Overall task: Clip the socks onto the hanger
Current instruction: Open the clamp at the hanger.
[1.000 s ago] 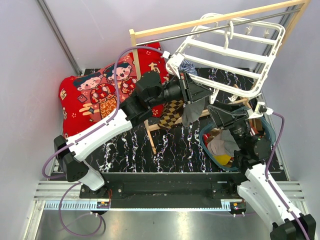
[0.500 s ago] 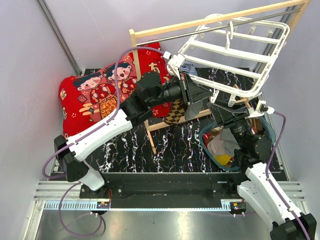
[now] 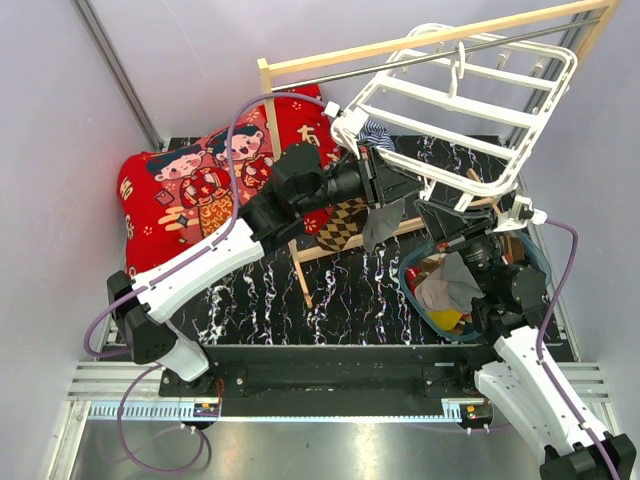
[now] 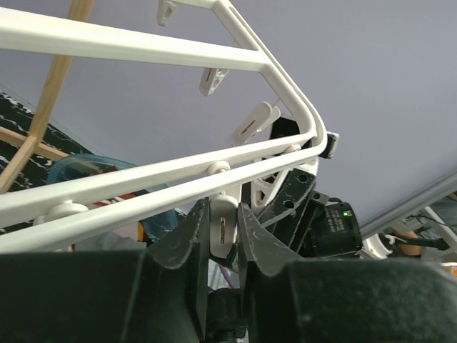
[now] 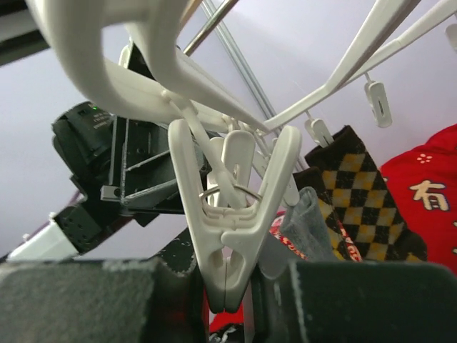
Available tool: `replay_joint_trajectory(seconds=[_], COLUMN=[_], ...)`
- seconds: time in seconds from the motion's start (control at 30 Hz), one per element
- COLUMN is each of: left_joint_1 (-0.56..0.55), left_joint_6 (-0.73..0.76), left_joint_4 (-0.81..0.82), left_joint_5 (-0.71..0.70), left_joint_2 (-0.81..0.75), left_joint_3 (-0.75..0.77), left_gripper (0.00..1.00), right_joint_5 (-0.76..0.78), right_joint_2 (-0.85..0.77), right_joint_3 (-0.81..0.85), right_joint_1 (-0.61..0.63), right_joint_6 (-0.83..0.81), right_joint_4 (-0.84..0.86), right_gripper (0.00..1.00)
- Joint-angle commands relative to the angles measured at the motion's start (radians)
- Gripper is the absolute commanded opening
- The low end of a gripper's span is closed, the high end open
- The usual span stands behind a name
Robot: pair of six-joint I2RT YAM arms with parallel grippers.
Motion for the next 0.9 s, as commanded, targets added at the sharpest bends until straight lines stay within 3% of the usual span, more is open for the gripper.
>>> replay_joint_trajectory(seconds=[0.0,0.17,0.3,0.7,0.87], left_joint_1=[-0.007,-0.054,-0.093,-0.170,-0.188], left_joint_6=[0.052,0.133,0.177,0.278,0.293], left_joint_4=[-0.089,-0.213,-0.319,-0.464,-0.501], left_joint_5=[-0.082,-0.237,-0.387,-0.643,-0.653], left_joint_2=[-0.050,-0.064,-0.053,0.039,0.085], left_joint_3=[0.020,0.069,0.130,0.296,0.348], left_gripper=[0.26,0.52,0.62,0.68,0.69], right_joint_5=[-0.045,-0.068,-0.077,-0.079,-0.083], right_joint_2=[0.000,0.013,0.013,-0.009,-0.010], right_joint_3=[0.081,0.105,0.128,0.159,0.157], right_joint_1=[-0.003,-0.003,-0.003,-0.003,-0.001], right_joint_6=[-0.171,-0.286,-0.356,-0.491,-0.501], right_joint_4=[-0.092,-0.185,-0.242,-0.377,-0.389], right_gripper=[0.02,0.02,0.02,0.02,0.02])
